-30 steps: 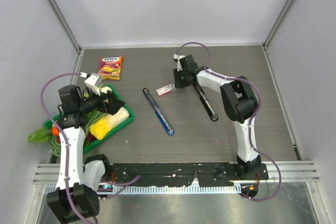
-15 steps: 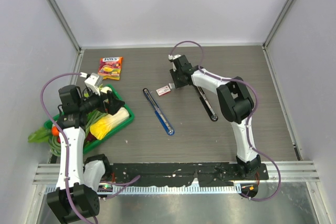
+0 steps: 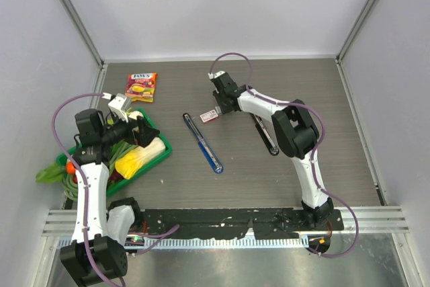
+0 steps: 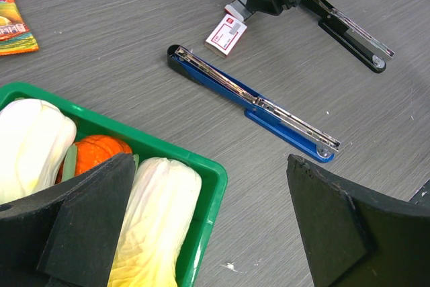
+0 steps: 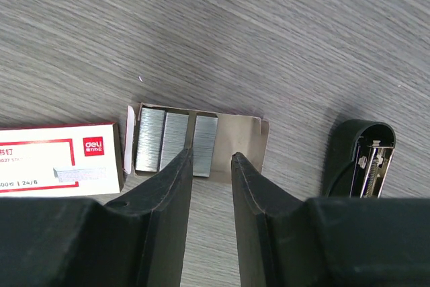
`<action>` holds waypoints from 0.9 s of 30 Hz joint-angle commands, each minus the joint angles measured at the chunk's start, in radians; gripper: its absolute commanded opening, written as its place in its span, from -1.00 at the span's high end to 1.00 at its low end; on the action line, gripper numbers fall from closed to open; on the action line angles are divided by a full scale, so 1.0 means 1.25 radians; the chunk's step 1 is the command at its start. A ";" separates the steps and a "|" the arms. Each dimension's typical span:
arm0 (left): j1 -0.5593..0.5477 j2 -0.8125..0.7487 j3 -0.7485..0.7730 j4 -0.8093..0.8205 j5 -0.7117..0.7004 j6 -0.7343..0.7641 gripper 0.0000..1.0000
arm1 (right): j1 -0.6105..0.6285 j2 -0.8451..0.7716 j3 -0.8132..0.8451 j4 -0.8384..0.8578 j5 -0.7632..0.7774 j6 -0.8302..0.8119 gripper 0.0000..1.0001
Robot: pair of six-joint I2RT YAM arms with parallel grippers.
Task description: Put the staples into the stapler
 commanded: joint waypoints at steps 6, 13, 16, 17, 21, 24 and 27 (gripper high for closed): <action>0.008 -0.006 -0.006 0.034 0.014 -0.003 -1.00 | 0.002 0.018 0.021 -0.043 0.002 -0.001 0.28; 0.008 -0.006 -0.006 0.034 0.014 -0.004 -0.99 | -0.002 0.021 0.020 -0.044 -0.061 0.025 0.30; 0.008 -0.006 -0.006 0.035 0.015 -0.004 -1.00 | 0.018 0.020 0.019 -0.034 0.056 -0.032 0.30; 0.010 -0.005 -0.007 0.035 0.015 -0.003 -1.00 | 0.018 0.021 0.020 -0.033 0.062 -0.034 0.30; 0.010 -0.005 -0.006 0.037 0.015 -0.003 -1.00 | 0.023 0.023 0.022 -0.032 0.063 -0.036 0.30; 0.010 -0.005 -0.006 0.034 0.015 -0.004 -1.00 | 0.035 0.027 0.024 -0.029 0.097 -0.053 0.30; 0.011 -0.005 -0.006 0.035 0.016 -0.004 -1.00 | 0.035 0.031 0.027 -0.029 0.106 -0.054 0.29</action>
